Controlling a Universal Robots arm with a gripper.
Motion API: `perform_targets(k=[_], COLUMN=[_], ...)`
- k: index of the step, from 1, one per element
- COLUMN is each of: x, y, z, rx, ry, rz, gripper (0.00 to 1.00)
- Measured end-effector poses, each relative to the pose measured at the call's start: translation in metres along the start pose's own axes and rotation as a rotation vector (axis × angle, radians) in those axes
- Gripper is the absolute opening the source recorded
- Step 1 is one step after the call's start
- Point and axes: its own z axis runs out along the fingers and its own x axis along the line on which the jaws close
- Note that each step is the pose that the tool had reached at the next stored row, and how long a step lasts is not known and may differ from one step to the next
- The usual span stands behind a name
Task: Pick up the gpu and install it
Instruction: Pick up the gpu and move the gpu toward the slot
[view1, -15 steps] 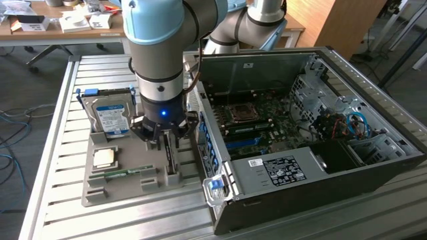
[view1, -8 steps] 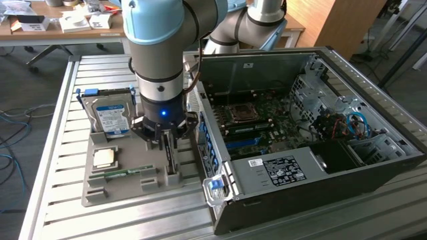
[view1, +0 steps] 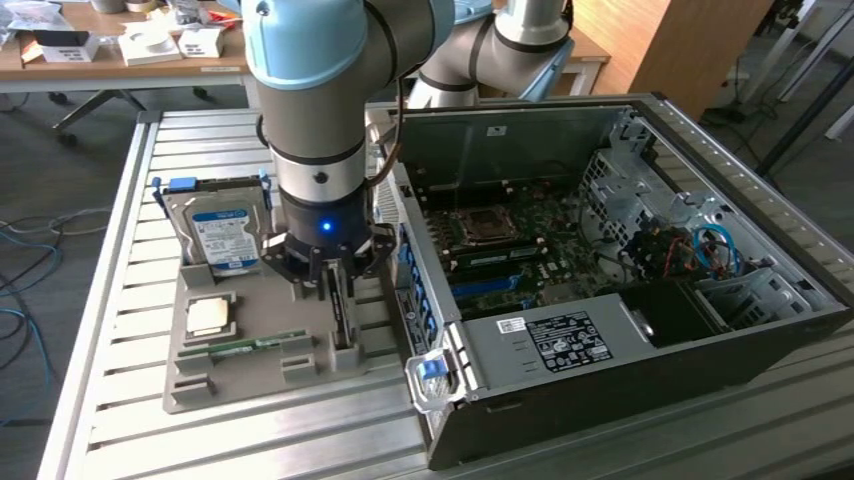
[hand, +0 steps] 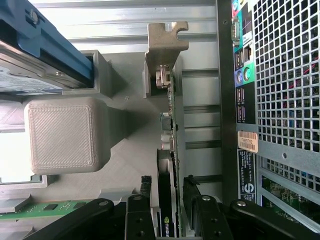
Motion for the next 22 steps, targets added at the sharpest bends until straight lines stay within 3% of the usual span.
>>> perform_targets(k=[10, 12, 22], x=[0.0, 0.0, 0.0], y=[0.0, 0.0, 0.0], z=[0.0, 0.0, 0.0], rx=[0.0, 0.0, 0.0], ry=[0.0, 0.0, 0.0], rz=[0.0, 0.0, 0.0], gripper=[0.38, 0.26, 0.26])
